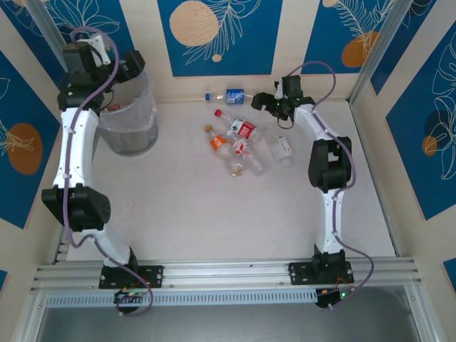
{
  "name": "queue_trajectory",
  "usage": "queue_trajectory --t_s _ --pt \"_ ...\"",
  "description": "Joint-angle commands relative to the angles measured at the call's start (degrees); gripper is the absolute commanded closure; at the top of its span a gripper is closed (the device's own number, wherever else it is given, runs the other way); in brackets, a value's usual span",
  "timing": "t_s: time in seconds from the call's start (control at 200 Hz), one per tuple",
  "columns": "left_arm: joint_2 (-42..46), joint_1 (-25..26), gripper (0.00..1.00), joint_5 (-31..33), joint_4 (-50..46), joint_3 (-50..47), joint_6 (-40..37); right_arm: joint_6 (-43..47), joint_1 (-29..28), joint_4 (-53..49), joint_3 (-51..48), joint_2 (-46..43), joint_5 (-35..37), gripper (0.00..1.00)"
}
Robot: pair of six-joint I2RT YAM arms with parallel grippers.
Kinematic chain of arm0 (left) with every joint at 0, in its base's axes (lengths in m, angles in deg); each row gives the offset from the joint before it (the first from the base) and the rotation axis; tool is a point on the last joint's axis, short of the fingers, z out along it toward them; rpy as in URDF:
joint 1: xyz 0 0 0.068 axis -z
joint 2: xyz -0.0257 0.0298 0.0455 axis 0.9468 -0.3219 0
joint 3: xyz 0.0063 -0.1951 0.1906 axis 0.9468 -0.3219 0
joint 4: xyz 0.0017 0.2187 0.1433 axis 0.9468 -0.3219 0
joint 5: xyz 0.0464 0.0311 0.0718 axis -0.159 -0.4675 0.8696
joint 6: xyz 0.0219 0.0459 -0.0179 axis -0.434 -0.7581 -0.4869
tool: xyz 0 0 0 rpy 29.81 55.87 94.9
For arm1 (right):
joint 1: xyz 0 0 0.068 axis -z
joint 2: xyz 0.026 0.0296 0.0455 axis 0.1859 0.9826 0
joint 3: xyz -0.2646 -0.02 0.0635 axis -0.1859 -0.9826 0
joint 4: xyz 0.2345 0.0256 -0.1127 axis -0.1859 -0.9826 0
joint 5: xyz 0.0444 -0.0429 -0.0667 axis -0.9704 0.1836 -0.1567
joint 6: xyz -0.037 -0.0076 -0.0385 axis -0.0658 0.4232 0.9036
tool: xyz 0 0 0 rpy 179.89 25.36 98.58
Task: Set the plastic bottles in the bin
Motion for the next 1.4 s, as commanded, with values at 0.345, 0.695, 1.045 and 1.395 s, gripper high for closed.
queue_trajectory --t_s 0.345,0.695,1.045,1.395 --pt "-2.8 16.5 0.01 -3.0 11.7 -9.3 0.9 -15.2 4.4 3.4 33.8 28.5 -16.7 0.09" --pt "-19.5 20.7 0.01 -4.4 8.4 2.7 5.3 -27.1 3.1 12.8 36.6 34.5 -19.4 0.11" --pt "-45.6 21.6 0.01 4.6 10.8 26.6 17.2 -41.6 1.0 19.3 36.4 38.1 -9.6 0.11" --pt "-64.2 20.4 0.01 14.1 23.3 39.7 23.7 -51.2 -0.9 24.9 36.4 40.9 -3.5 0.13"
